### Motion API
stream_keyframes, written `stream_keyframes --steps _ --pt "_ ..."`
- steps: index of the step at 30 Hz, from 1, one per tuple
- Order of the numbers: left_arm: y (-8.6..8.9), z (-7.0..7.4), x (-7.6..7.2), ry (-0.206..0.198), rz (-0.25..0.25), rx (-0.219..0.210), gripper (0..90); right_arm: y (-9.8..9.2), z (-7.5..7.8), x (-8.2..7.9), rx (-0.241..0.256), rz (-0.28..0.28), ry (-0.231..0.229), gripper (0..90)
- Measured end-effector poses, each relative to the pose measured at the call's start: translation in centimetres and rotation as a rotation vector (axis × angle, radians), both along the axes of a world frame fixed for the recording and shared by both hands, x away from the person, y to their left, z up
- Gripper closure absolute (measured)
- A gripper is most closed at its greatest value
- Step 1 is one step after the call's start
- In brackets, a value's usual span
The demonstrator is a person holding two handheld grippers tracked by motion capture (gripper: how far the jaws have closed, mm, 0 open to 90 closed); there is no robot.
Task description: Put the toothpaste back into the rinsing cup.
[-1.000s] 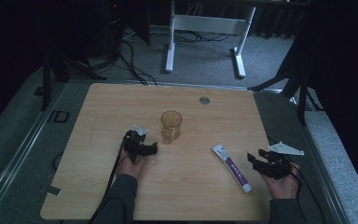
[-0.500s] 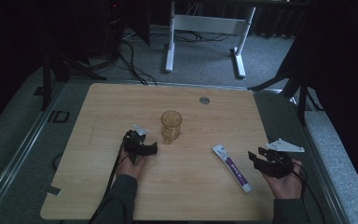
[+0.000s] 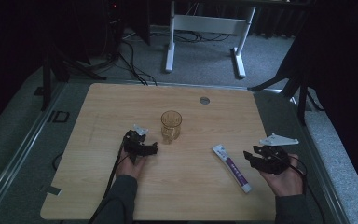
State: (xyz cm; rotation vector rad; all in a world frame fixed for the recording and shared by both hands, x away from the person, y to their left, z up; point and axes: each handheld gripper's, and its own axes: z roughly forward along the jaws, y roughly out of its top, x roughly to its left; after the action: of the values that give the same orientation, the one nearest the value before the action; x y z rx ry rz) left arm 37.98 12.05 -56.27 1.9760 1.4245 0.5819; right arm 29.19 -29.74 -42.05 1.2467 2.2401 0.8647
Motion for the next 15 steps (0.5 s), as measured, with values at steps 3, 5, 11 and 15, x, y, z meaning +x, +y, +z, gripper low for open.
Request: stream_keyframes --steps 3,5,11,15 --pt "0.0 0.0 0.0 0.0 0.0 0.0 12.9 0.3 0.6 0.2 -0.002 0.017 0.015 54.3" --pt "0.0 0.0 0.0 0.0 0.0 0.0 12.9 0.5 0.9 0.4 -0.02 0.02 0.027 54.4" --pt "0.0 0.0 0.0 0.0 0.0 0.0 12.9 1.0 1.2 1.0 -0.035 0.054 0.07 54.9" --pt "0.0 0.0 0.0 0.0 0.0 0.0 12.9 1.4 0.9 1.5 -0.056 0.069 0.111 55.4"
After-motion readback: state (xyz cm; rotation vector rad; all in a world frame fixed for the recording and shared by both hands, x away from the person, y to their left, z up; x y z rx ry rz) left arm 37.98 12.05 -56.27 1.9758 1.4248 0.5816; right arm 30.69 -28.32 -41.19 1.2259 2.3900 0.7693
